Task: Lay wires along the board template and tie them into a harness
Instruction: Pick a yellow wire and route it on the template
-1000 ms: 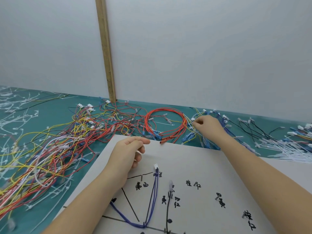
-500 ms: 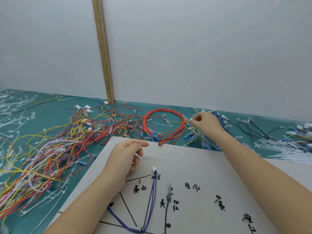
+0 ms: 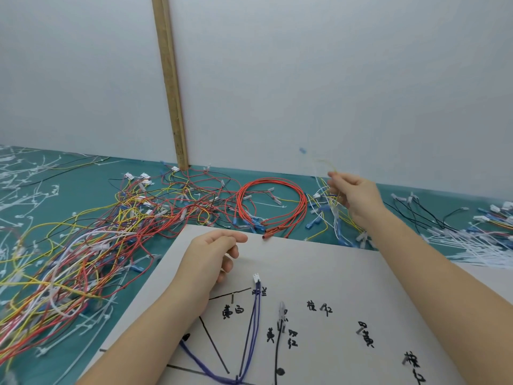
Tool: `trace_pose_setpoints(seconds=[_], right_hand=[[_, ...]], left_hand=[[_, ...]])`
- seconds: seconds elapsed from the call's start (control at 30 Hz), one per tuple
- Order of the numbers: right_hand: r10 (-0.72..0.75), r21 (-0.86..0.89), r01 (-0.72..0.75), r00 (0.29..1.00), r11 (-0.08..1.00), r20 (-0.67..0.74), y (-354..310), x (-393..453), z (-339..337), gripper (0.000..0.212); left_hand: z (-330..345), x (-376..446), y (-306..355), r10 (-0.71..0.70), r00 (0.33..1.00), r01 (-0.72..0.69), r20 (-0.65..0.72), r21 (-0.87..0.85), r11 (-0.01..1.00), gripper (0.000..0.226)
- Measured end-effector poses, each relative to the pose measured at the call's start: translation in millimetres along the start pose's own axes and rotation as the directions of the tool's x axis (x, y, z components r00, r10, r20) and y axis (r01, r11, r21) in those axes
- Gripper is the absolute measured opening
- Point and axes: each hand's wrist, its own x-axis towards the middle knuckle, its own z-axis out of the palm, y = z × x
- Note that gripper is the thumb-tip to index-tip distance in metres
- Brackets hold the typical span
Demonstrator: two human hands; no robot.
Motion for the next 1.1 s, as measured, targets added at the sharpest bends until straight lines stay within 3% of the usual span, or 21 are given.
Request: trace_pose_setpoints(seconds=[0.07, 0.33, 0.4, 0.53, 0.63, 0.73, 0.8, 0.87, 0.9, 1.1], right_hand=[[-0.035, 0.167, 0.028, 0.999, 0.986, 0.036, -10.6, -4.8, -0.6, 0.015], [-0.129, 0.321, 0.095, 0.988, 0.942, 0.086, -35.1, -25.3, -4.6, 0.013], [-0.129, 0.266, 0.103, 0.988, 0.958, 0.082, -35.4, -25.9, -5.0, 0.011], [-0.077, -0.050, 0.085, 0.988, 0.995, 0.134, -26.1, -28.5, -5.9, 0.017], [-0.129, -0.010, 0.130, 0.990, 0.991, 0.057, -22.3, -29.7, -5.6, 0.014], [-0.289, -0.010, 0.289, 0.957, 0.957, -0.014, -22.7, -30.6, -7.0, 0.016], [-0.355, -0.224, 0.387, 0.920, 0.895, 0.168, -22.5, -34.6, -9.1, 0.017], [-0.290, -0.443, 0.456, 0.873, 0.772, 0.393, -20.6, -39.1, -9.5, 0.021], [-0.271, -0.482, 0.476, 0.859, 0.736, 0.434, -19.6, -39.7, -9.5, 0.022], [-0.320, -0.227, 0.379, 0.912, 0.897, 0.256, -23.2, -43.2, -4.5, 0.018]], left_hand=[[0.1, -0.2, 0.2, 0.000, 1.000, 0.000, 0.003, 0.001, 1.000, 0.032], [0.8, -1.3, 1.3, 0.001, 1.000, -0.001, 0.009, -0.003, 1.000, 0.030], [0.2, -1.6, 1.5, 0.001, 1.000, -0.001, 0.008, 0.002, 1.000, 0.030], [-0.6, -1.7, 1.2, 0.003, 1.000, -0.003, 0.008, 0.014, 1.000, 0.030], [-0.6, -1.7, 1.4, 0.004, 1.000, -0.005, 0.010, 0.009, 1.000, 0.030], [-0.4, -1.7, 1.5, 0.004, 1.000, -0.004, 0.013, 0.007, 1.000, 0.029], [-0.5, -1.3, 1.3, 0.001, 1.000, -0.001, 0.014, 0.006, 1.000, 0.030], [-0.6, -0.8, 1.2, 0.002, 1.000, -0.002, 0.014, 0.001, 1.000, 0.030], [-0.4, -0.4, 1.3, 0.003, 1.000, -0.003, 0.015, -0.001, 1.000, 0.030], [-0.9, -0.8, 1.2, 0.005, 1.000, -0.005, 0.025, 0.000, 1.000, 0.030]])
